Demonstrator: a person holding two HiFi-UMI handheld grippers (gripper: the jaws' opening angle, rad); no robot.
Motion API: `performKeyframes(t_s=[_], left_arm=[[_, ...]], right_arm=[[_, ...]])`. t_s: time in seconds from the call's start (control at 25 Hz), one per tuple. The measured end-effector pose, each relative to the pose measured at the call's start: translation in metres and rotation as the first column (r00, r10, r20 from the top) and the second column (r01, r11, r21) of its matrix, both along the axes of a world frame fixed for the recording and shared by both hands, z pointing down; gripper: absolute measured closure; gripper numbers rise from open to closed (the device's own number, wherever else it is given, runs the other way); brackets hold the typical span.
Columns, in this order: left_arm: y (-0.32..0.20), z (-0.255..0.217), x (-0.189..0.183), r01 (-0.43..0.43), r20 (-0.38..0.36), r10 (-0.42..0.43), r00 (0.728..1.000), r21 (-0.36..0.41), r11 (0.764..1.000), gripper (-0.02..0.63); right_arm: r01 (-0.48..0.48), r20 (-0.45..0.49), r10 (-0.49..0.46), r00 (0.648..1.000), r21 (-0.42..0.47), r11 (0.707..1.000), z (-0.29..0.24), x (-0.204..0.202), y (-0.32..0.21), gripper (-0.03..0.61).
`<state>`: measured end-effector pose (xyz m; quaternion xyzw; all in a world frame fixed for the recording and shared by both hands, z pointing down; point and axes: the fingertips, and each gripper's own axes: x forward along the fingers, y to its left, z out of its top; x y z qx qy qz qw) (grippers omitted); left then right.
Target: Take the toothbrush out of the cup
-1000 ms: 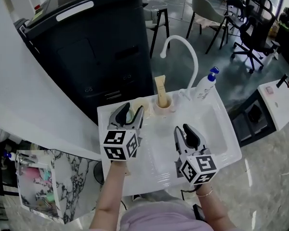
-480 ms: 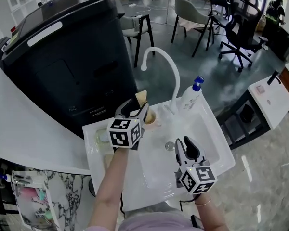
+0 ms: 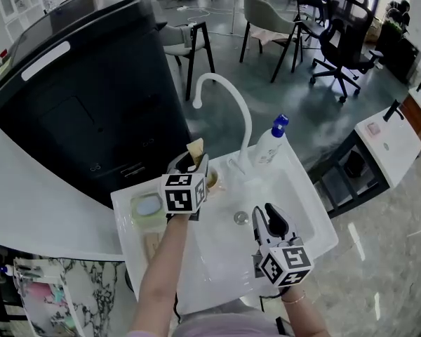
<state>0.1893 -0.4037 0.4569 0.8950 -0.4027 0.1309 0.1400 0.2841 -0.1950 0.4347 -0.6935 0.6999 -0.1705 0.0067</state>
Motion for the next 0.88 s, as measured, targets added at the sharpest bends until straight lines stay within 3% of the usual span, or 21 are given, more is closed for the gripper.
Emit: performKeyframes(t_s=[0.16,0.36,0.6,0.76,0.88], left_arm=[[0.002,-0.005,-0.003,0.017,-0.017,-0.016,1.0,0.022,1.0,0.528],[0.005,-0.034,-0.016,0.06,-0.127,-0.048,0.991,0.089,0.994,0.586],[0.031,-0.107,-0.043,0.083,-0.294,-0.019,0.956,0.206,0.975,0.595],[0.059,-0.142,-0.078,0.099,-0.346,-0.007,0.938,0.248,0.964,0.595],[0.083,-0.145,-0.11,0.119,-0.353,-0.031,0.935,0.231,0.966,0.597]], right_arm=[[-0.002,-0.002,0.002,1.0,0.004,1.0,-0.002,-0.001,0.002,0.469],[0.003,-0.009,-0.003,1.0,0.019,1.0,-0.009,-0.005,0.007,0.471],[0.021,-0.013,-0.021,1.0,0.051,0.998,-0.023,-0.017,0.014,0.471],[0.051,-0.012,-0.05,0.999,0.078,0.996,-0.035,-0.033,0.018,0.471],[0.082,-0.008,-0.082,0.997,0.09,0.993,-0.039,-0.048,0.022,0.471]])
